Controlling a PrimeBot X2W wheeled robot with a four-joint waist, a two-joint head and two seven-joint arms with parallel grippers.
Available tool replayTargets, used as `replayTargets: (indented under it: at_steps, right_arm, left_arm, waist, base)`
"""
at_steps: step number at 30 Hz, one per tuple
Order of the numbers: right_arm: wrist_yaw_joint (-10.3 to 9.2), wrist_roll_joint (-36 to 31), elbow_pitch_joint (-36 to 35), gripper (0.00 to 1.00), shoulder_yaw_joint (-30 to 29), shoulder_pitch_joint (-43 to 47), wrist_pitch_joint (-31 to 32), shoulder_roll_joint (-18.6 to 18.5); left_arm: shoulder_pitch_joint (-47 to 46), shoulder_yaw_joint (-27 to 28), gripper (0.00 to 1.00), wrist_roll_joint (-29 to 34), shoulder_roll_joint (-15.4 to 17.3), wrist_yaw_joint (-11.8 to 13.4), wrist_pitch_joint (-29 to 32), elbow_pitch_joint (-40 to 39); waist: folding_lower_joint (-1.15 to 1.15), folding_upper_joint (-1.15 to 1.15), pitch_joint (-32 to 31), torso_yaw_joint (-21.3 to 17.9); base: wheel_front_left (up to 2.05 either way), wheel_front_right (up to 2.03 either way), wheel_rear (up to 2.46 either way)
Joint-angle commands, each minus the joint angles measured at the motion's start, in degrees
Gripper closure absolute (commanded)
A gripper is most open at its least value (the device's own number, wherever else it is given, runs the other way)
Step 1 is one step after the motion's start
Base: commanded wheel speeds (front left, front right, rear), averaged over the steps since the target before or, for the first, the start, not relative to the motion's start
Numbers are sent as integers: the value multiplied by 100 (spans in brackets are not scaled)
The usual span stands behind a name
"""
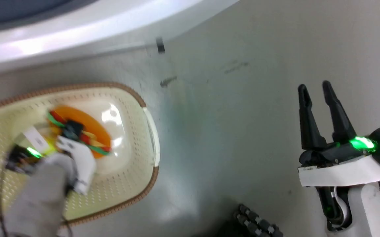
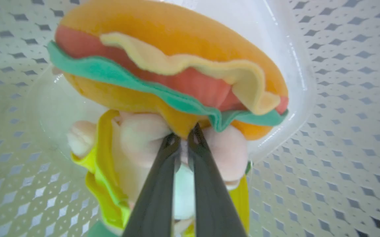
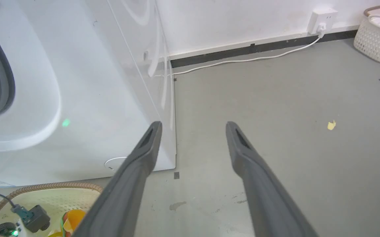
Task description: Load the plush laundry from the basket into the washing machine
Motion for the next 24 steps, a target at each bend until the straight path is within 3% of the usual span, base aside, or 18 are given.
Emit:
replayTargets:
  at_steps: [1, 3, 8, 13, 19, 24]
  right_arm:
    - [-5, -87, 23, 0, -33, 64, -27, 0]
    - [-5, -313, 8, 0, -144, 217, -27, 0]
    - [-5, -547, 14, 0, -328, 456, -27, 0]
    - [-5, -790, 35, 0, -414, 785, -27, 0]
    - [-5, -986, 17, 0, -527, 1076, -27, 0]
    - [-5, -1086, 27, 0, -530, 1193, -27, 0]
  left_arm:
    - [140, 12, 100, -32, -120, 7, -107, -8]
    - [509, 8, 100, -112, -357, -7, -582, -73]
    - [985, 85, 100, -277, -594, 7, -1250, -149]
    - [1496, 375, 100, -589, -757, 113, -1639, -506]
    - [2238, 1192, 100, -636, -518, 561, -1669, -2773]
    - [3008, 1767, 100, -347, -466, 739, -1670, -4628]
  waist:
    - [0, 0, -819, 416]
    - [0, 0, -1391, 634]
    - [0, 0, -2073, 933]
    - [0, 0, -2762, 1291]
    - [0, 0, -3233, 1659]
    - [0, 0, -3439, 1839]
  base:
    - [0, 0, 0]
    - [0, 0, 0]
    - [0, 0, 0]
    - [0, 0, 0]
    - [0, 0, 0]
    - [0, 0, 0]
